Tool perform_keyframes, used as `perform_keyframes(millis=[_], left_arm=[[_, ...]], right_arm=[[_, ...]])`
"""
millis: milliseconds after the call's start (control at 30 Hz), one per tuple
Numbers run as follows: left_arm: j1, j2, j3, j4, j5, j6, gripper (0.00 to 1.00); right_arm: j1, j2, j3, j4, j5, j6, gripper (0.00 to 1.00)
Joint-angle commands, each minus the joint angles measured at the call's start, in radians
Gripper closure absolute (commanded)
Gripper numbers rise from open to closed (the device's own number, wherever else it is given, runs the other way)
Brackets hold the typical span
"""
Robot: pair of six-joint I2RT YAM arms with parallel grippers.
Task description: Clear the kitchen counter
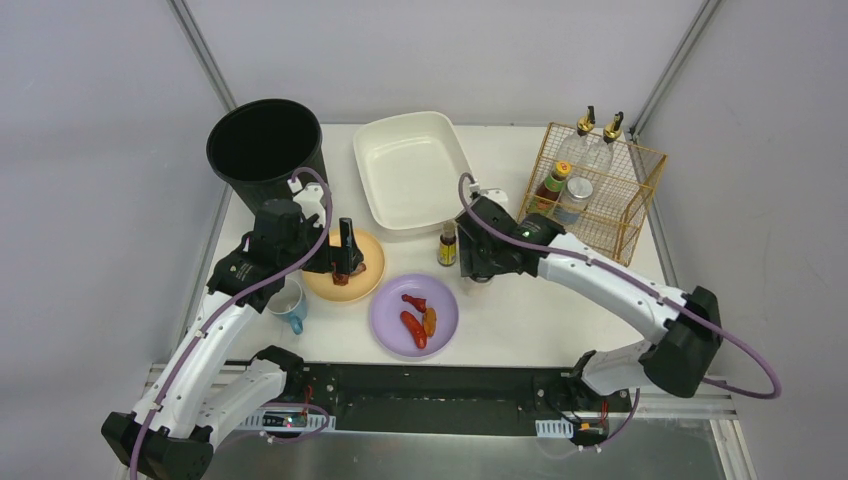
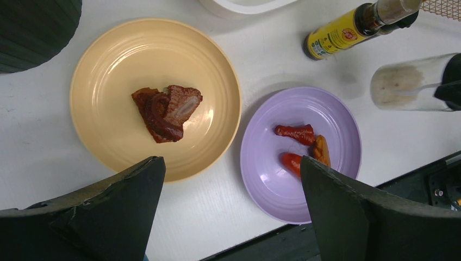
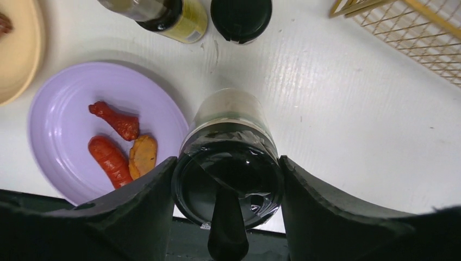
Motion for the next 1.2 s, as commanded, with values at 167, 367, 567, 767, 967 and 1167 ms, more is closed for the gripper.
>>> perform_keyframes(millis=[167,367,567,767,967,1167], left_arm=[[0.008,0.002,0.01,0.009,0.002,0.002,0.0],[0.009,0.005,0.012,0.009,0.012,0.0,0.0],[0.008,0.011,0.017,0.009,0.021,-0.003,0.0],[0.008,0.001,0.014,0.009,0.025,-0.006,0.0],[0.008,-0.011,0.009,0.009,0.027,-0.009,0.0],[0.008,-0.016,0.008,0.009,0.029,-0.01,0.0]], right_arm=[[-0.098,-0.203,0.16,-0.171,0.15,-0.062,0.92],[-0.265,-0.259,0.234,-0.232,0.155,-0.137,0.93],[-0.478,-0.266,0.321,-0.233,0.152,-0.234,0.94],[-0.669,-0.243,0.385,-0.193,0.138,-0.287,0.94],[-0.808,-0.195,0.39,-0.123,0.086,-0.309,0.94],[-0.887,-0.119,0.431,-0.07,0.078,-0.333,0.95]])
